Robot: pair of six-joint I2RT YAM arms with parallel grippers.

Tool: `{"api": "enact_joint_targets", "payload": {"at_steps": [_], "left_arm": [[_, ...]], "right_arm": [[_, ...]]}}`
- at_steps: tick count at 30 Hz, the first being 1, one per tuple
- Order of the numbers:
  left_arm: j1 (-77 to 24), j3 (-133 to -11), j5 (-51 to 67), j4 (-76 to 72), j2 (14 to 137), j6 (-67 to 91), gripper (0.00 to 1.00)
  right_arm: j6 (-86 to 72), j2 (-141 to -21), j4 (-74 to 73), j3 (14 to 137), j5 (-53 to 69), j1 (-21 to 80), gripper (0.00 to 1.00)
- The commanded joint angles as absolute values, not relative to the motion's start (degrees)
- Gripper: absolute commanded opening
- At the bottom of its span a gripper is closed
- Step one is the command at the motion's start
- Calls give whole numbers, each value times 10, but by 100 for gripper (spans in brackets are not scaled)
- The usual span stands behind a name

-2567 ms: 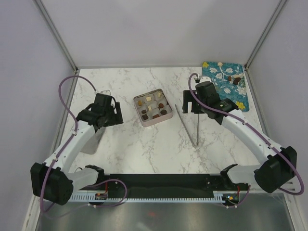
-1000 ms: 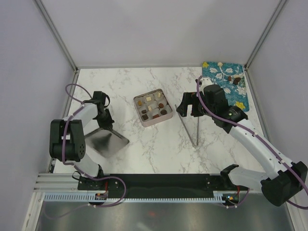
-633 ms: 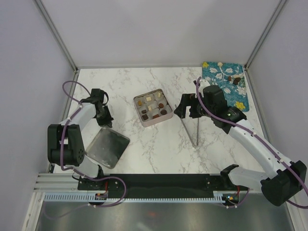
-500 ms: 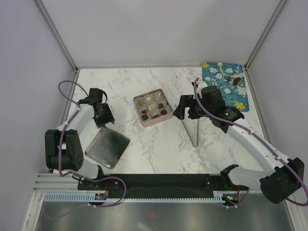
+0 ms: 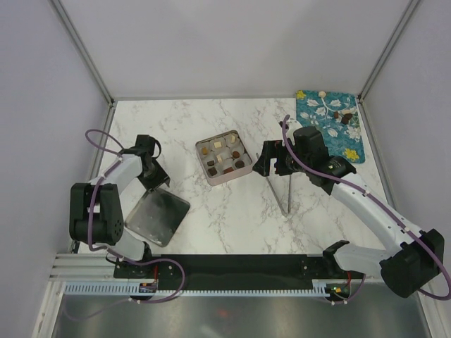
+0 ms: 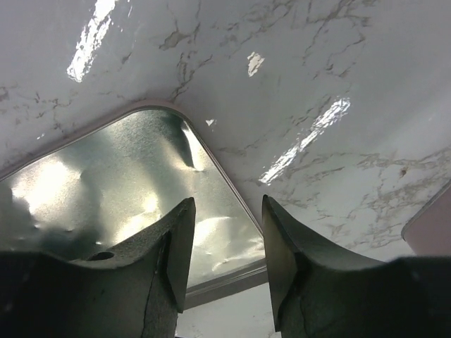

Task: Pack the chocolate

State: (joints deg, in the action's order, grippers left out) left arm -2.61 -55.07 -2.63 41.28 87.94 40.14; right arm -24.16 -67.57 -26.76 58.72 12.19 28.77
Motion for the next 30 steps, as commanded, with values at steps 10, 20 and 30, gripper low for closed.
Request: {"api": "enact_joint_targets", "payload": {"at_steps": [10,20,30], "left_arm": [[-63,-512,-57,358,966,508,42],[-64,-541,-47,384,921,473,4],[-65,-641,77,435,748,390,2]], "right_arm": [[-226,-669,-255,584,116,292,96],[-222,-689,-267,599,124,291,96],[-235,-698,-237,644,216,291,96]]}}
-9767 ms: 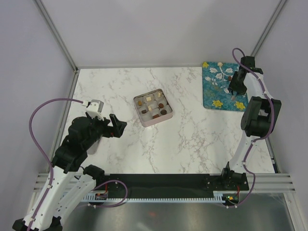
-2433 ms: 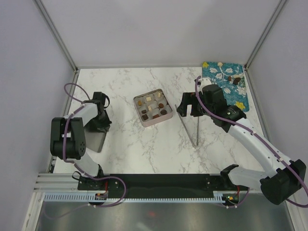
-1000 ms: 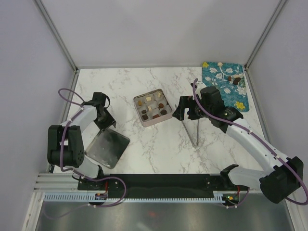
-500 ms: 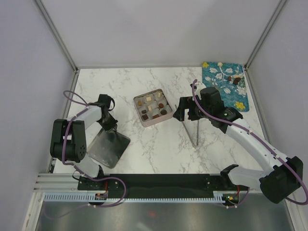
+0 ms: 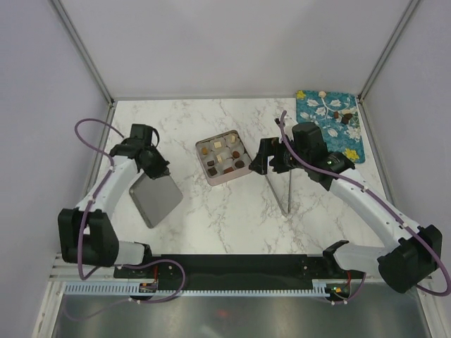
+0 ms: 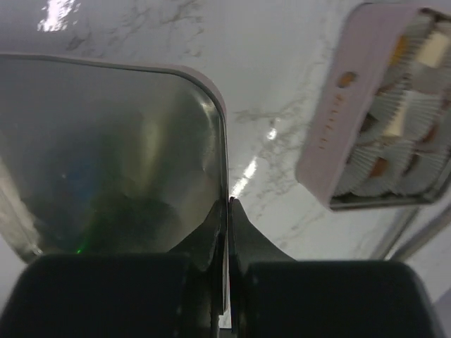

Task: Pack the chocolate

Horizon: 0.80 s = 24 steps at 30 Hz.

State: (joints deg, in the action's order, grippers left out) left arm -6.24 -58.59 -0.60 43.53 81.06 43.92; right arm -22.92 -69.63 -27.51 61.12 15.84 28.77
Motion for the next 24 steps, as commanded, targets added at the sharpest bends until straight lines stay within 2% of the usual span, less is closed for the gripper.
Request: {"api": "enact_joint_targets", "payload": {"at_steps": [1,4,7,10,15,18,22,24], "left_arm": [[-65,-653,104,434,718,382,2],[-65,-690,218,413,676,359,2],[-65,-710,337,358,629,365,2],[-65,-720,445,304,598,388,2],[-67,-705,571,262,574,389,2],[-69,-689,622,259,570,369,2],[-78,-658,671,259,570,359,2],[-90,-650,696,258,569,355,2]], "right_arm": [[-242,-698,-228,652,232,291,96],[-258,-700,-165,664,256,291,96],[-261,-720,-44,677,311,290,96],[-218,-769,-18,735,401,285,95],[58,-787,-11,754,542,284,96],[230,-773,-43,742,573,279,98],[341,-788,-45,747,719,252,98],[353,-808,-47,769,745,252,97]]}}
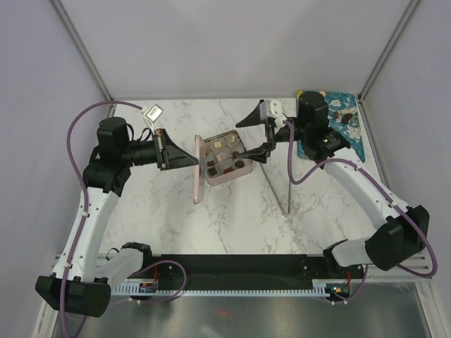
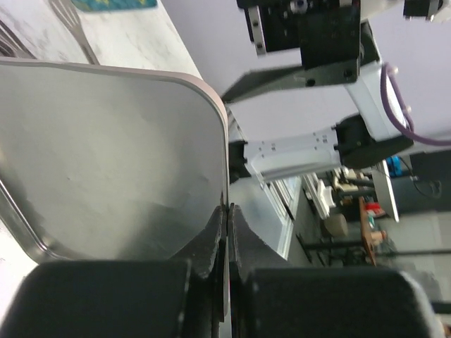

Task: Pack the chocolate

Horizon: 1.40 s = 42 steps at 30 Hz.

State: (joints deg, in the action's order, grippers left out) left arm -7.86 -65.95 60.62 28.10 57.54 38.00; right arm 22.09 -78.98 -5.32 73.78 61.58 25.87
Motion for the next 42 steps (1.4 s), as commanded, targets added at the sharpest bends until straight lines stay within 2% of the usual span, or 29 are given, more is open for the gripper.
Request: {"api": "enact_joint_targets", "payload": {"at_steps": [1,10,14,17,18,19,21,27,42], "left_arm": [[-94,-649,702,258,567,352,2],[-128,-626,737,258,574,309,2],[-146,-621,743,265,595,275,2],[-149,-627,760,265,613,261,2],[-149,-632,767,264,617,260,2],[-151,-638,773,265,627,258,2],[-151,-652,774,265,632,249,2],[-151,-681,811,264,668,206,2],[-143,-757,818,311,756,77,2]], "right_arm": [[361,-826,-47,775,762,252,96],[355,-911,-42,830,853,258,96],[287,-956,-5,870,874,263,96],[127,-975,165,863,875,276,95],[19,-974,238,832,875,280,95],[-49,-976,385,816,875,283,95],[-163,-983,503,797,876,292,95],[-194,-1005,486,818,876,318,94],[-304,-1037,483,833,876,286,89]]}}
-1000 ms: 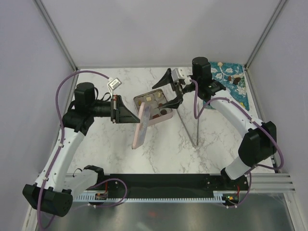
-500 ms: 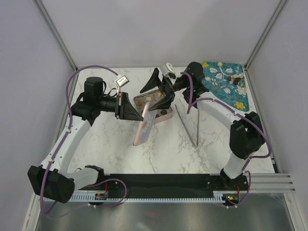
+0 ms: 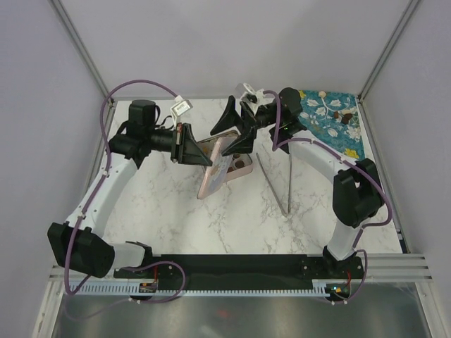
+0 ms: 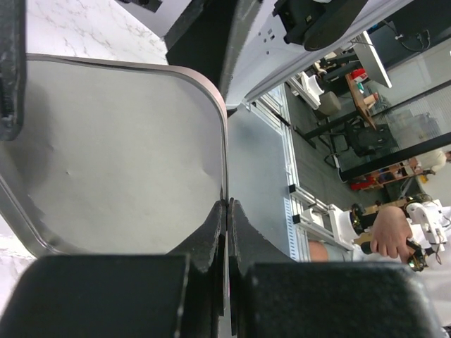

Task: Pack the chocolate

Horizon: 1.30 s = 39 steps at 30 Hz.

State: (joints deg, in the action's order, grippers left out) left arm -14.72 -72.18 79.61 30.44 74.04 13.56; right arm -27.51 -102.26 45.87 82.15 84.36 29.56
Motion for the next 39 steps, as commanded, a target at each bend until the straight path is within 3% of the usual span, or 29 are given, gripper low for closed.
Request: {"api": "enact_joint_targets", "payload": {"at_steps": [1,13,20,29,30,31,34,39], "left_arm": [[-142,-765,819,315,759,72,2],[-127,-872,871,316,881,74,2],[-109,-933,865,316,943,81,2],[-86,-982,825,317,976,110,3],[-85,-1000,804,316,983,120,4],[-85,-1011,794,315,984,133,7],[-84,-1058,732,304,985,183,27],[-33,-1105,632,208,965,326,41]], "right_arm": [[-314,-1041,485,835,876,284,88],[-360,-1058,512,858,876,267,77],[-399,-1092,510,886,875,265,43],[-407,-1115,490,923,868,256,15],[-406,-1115,486,925,859,256,12],[-405,-1115,483,931,852,255,0],[-438,-1133,480,952,832,252,0],[-540,-1164,500,988,802,247,0]]}}
